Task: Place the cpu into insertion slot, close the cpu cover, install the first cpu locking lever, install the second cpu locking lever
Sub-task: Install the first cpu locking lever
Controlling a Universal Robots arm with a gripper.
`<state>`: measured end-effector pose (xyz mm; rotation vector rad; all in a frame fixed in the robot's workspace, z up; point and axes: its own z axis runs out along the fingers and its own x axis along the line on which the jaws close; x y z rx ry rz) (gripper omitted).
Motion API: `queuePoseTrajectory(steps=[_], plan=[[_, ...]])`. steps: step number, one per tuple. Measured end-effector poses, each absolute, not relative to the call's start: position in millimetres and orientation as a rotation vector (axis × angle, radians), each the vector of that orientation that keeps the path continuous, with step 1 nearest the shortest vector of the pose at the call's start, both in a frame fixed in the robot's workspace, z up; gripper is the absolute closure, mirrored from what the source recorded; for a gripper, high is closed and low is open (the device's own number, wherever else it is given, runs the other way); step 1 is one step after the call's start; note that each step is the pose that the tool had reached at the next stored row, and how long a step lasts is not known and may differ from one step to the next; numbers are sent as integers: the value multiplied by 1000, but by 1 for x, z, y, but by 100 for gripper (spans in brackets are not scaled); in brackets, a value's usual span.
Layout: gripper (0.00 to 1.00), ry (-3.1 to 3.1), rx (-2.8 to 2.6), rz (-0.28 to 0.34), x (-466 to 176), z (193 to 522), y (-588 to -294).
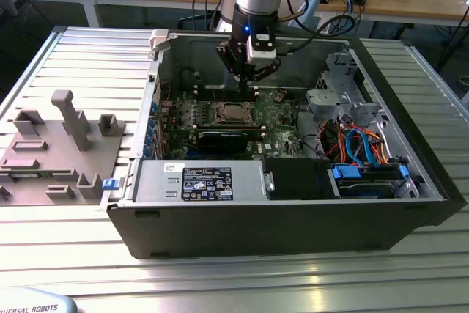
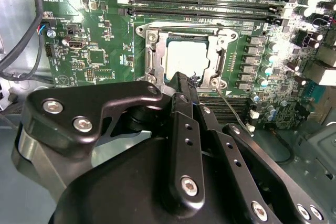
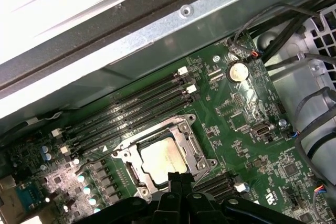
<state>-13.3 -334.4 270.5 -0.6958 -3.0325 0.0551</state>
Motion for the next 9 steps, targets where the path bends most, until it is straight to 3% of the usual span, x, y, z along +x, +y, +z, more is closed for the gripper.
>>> queuePoseTrajectory(steps=[9], plan=[[89, -3038, -674, 55, -13, 271, -334]])
